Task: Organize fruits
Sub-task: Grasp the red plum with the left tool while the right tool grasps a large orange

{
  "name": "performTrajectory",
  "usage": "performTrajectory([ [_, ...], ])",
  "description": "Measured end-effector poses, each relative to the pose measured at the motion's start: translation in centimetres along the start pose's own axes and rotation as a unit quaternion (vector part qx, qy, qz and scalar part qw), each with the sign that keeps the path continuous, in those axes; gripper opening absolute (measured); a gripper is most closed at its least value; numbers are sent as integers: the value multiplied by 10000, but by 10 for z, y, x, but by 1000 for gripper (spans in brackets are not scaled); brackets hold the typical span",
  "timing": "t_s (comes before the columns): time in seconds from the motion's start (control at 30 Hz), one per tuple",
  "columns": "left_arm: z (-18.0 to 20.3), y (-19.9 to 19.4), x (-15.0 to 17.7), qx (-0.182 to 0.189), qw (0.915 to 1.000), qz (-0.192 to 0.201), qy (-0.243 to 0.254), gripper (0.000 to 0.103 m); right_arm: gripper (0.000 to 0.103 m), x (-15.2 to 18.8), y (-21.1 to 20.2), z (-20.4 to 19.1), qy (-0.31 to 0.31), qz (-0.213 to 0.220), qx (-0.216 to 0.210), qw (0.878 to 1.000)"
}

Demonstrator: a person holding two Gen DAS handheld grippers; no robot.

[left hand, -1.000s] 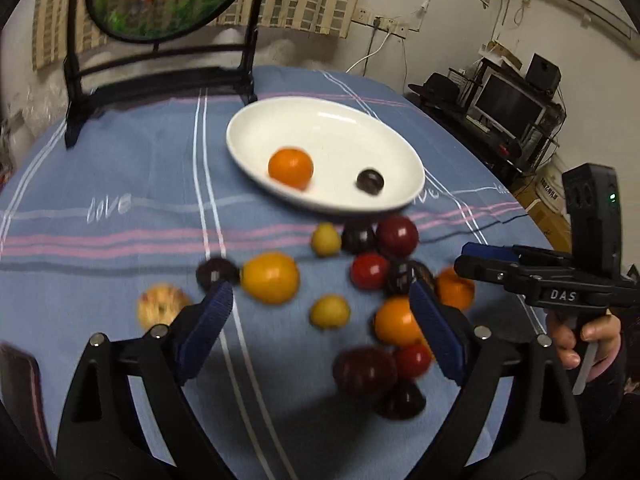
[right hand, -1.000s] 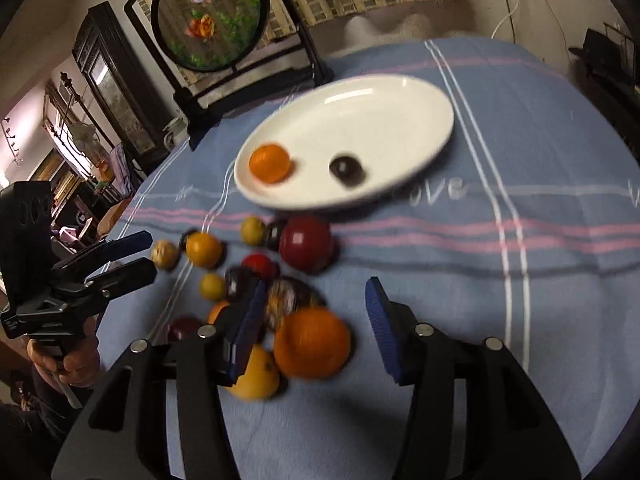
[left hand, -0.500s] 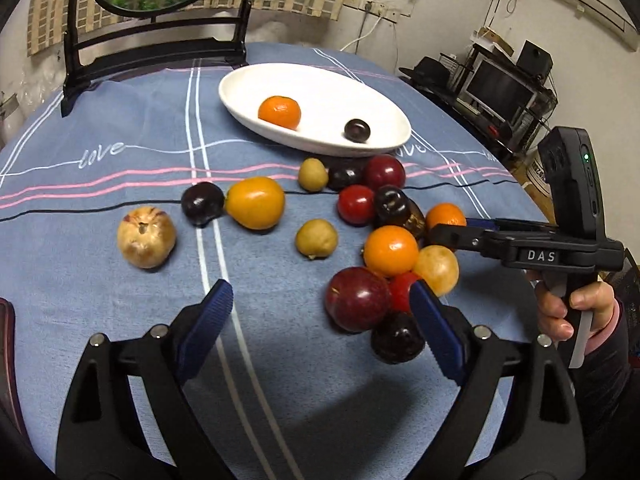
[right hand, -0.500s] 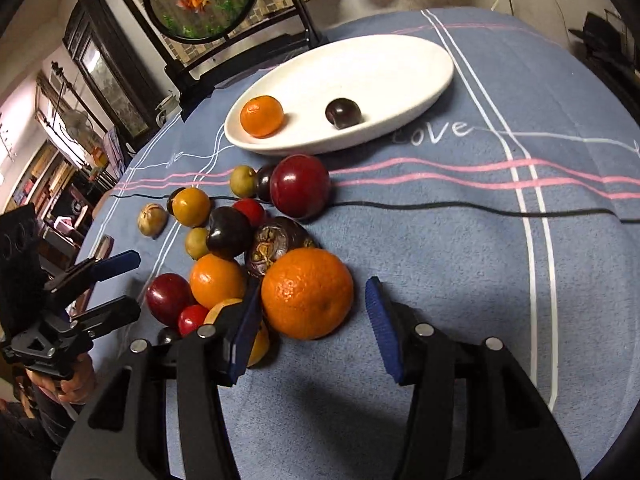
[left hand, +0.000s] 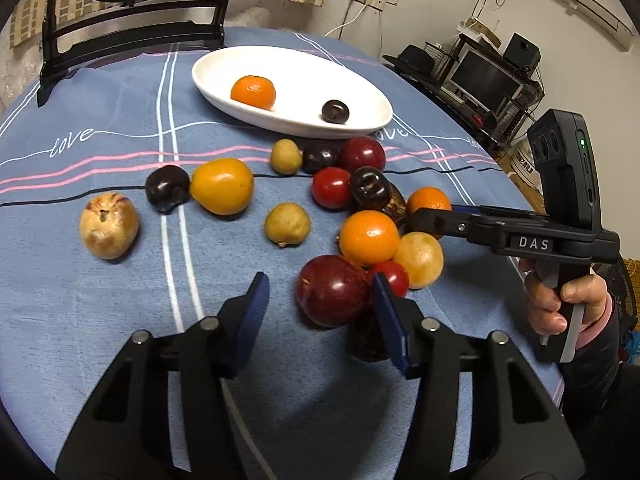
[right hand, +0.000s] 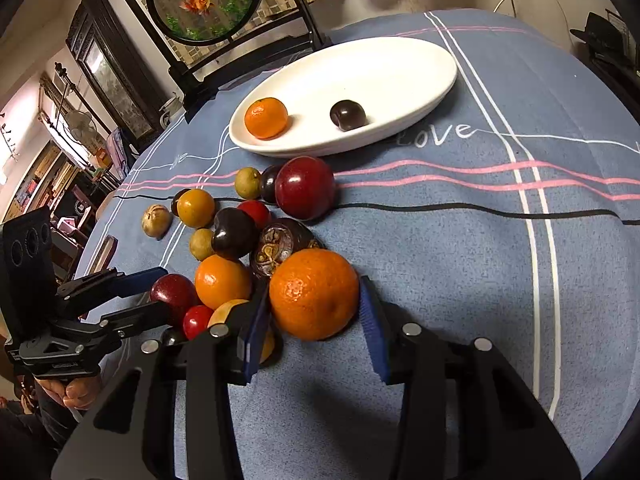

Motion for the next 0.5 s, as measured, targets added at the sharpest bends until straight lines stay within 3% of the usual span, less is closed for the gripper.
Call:
performTrajectory([
  [0.13, 5, 4, 0, 75, 10000, -55, 19, 53, 43, 0, 0, 0, -17, -3, 25, 10000],
  [0.37, 7, 9, 0, 86, 9999, -68, -4, 42, 43, 0, 0, 0, -18, -3, 24, 10000],
  [0.5, 5, 8, 1, 160, 9998, -58, -78, 41, 43, 0, 0, -1, -19, 1, 23, 10000],
])
Point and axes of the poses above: each gripper's, at about its wrist camera, not at the fingertips, and y roughly the way its jaws point, z to its right, x to its underside, the point moved 10 cm from there along y, roughly the way its jaws point, and after that the axes turned 5 degrees about y, right-handed, at the moved point
